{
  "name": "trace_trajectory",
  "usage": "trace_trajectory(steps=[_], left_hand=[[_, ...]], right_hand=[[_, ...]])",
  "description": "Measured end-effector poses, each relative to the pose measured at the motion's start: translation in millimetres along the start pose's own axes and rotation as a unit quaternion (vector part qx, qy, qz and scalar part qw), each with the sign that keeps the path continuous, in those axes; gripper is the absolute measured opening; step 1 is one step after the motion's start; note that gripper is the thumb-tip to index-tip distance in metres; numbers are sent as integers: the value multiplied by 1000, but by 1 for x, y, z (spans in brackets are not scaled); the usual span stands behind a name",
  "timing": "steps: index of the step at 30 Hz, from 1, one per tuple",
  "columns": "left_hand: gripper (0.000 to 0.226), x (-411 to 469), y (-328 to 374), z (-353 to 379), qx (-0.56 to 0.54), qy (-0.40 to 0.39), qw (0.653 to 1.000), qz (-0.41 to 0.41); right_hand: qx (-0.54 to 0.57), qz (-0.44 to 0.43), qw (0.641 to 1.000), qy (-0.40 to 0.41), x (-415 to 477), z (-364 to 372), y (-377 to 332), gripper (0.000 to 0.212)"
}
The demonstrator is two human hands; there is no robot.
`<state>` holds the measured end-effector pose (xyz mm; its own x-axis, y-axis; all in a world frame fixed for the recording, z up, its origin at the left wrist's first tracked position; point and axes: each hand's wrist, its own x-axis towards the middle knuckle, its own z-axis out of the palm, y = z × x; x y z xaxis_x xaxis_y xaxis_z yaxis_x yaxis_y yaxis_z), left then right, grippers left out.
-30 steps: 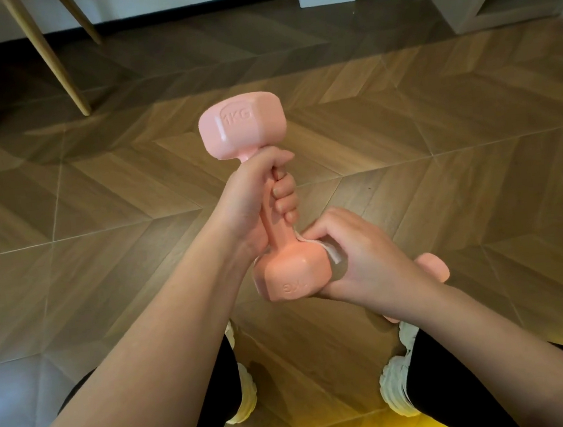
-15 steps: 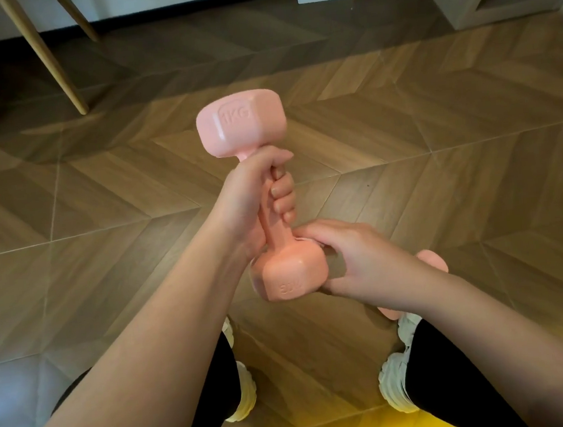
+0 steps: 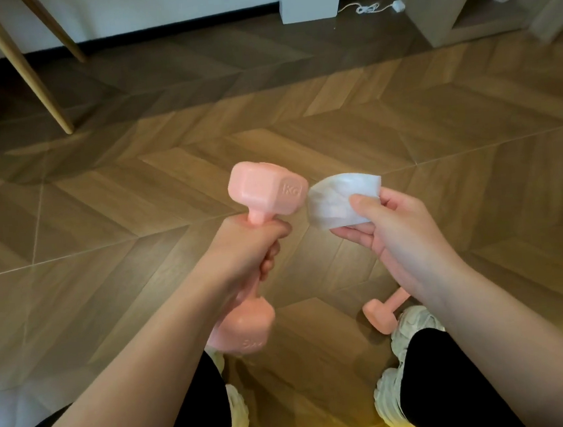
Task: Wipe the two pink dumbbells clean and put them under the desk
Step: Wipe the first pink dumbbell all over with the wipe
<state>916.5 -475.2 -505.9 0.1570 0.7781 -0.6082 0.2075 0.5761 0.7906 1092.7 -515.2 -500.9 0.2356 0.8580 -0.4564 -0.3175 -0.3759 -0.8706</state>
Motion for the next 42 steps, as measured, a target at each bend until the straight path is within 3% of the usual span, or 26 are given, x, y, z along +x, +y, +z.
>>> trace_trajectory(steps=[4,7,12,18,21,25,31,36,42], left_hand=[[16,-2,3,8,7,-35,999,21],[13,-1,3,13,1,-38,999,31],[21,9,-3,17,-7,8,1000,23],[23,7,-10,25,-7,4,999,38],[23,11,-9,24,0,31,998,47],[25,8,-10,22,31,14,997,69],[24,14,-13,19,63,68,993,70],[21,12,-17,22,86,37,993,71],[22,17,-14,16,158,68,981,94]], right_hand=[[97,41,994,-19,1,10,-1,22],[153,66,984,-65,2,12,-2,38],[102,69,978,-166,-2,14,2,58],[123,62,977,-161,1,15,3,56],[112,51,977,-176,0,15,6,65],[114,30,978,-172,1,13,6,53],[110,44,978,-173,-1,15,11,52],[124,49,977,-168,1,14,11,47],[-13,-10,988,-153,-1,10,18,45]])
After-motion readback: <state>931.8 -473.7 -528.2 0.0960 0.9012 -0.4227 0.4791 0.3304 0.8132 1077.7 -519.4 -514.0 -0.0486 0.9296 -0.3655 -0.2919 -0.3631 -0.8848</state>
